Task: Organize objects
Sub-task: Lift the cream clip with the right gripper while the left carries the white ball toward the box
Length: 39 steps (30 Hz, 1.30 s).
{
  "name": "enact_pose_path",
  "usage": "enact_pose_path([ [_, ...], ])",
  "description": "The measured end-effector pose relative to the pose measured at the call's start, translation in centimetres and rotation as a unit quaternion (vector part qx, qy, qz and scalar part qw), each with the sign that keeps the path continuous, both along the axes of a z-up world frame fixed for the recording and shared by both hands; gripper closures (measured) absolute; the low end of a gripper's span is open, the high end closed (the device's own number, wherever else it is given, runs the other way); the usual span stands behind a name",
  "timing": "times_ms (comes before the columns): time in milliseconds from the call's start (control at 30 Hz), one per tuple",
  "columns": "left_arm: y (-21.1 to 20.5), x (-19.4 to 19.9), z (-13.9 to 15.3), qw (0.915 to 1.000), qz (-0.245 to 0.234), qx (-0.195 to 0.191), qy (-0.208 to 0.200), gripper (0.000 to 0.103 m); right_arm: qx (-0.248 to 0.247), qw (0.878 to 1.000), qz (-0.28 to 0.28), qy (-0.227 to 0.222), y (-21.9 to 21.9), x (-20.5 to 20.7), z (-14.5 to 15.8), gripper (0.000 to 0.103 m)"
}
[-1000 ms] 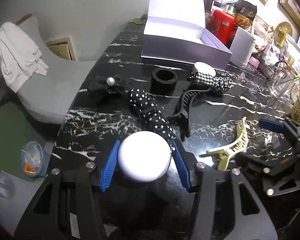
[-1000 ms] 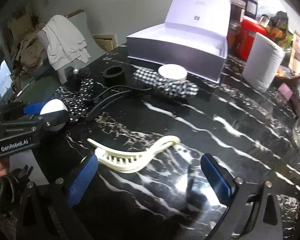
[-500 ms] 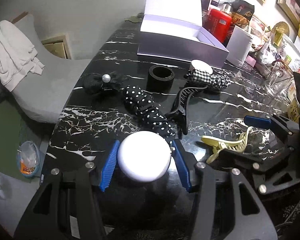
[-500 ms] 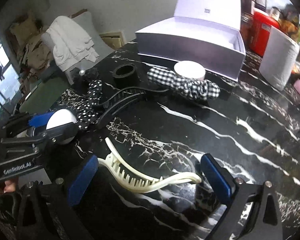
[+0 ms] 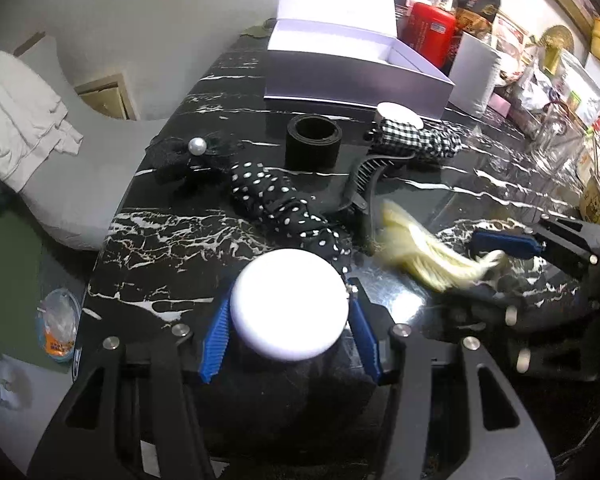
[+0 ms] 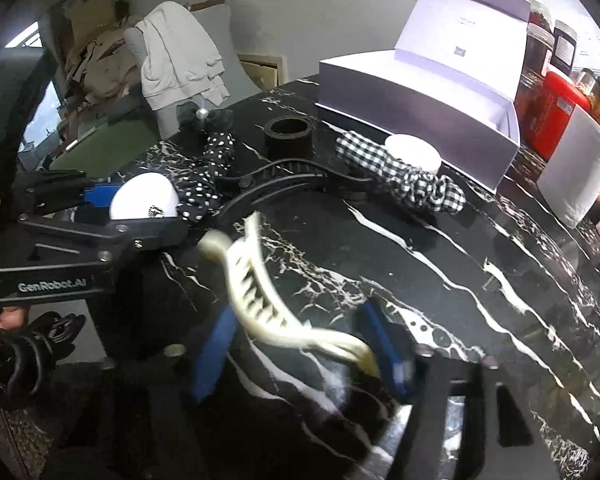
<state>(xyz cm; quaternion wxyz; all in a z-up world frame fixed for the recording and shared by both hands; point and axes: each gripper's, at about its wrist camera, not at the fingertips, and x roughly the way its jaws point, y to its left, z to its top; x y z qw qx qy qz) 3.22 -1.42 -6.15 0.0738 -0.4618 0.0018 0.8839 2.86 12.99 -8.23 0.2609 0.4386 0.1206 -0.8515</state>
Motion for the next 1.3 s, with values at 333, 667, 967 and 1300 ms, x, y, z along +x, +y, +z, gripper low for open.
enact_pose_path([
  [333,0.2,0.1,0.1,1.0,-0.004,0.003,-0.007,0.051,-0.012,1.0,-0.005,-0.003,0.3,0.1,0.3,0.089],
  [667,-0.6,-0.2,0.1,0.9998,0.006,0.016,-0.01,0.051,-0.011,0.999,-0.037,0.02,-0.6,-2.5,0.9,0.053],
  [967,-0.6,-0.1,0.4,0.9999,0.012,0.002,-0.009,0.051,-0.02,1.0,-0.023,0.005,-0.6,-2.5,0.5,0.083],
  [1300,-0.4,-0.3,2.5,0.9996,0.006,-0.025,0.008,0.051,-0.027,0.999,0.012,0.013,-0.8,-1.1,2.3,0.083],
])
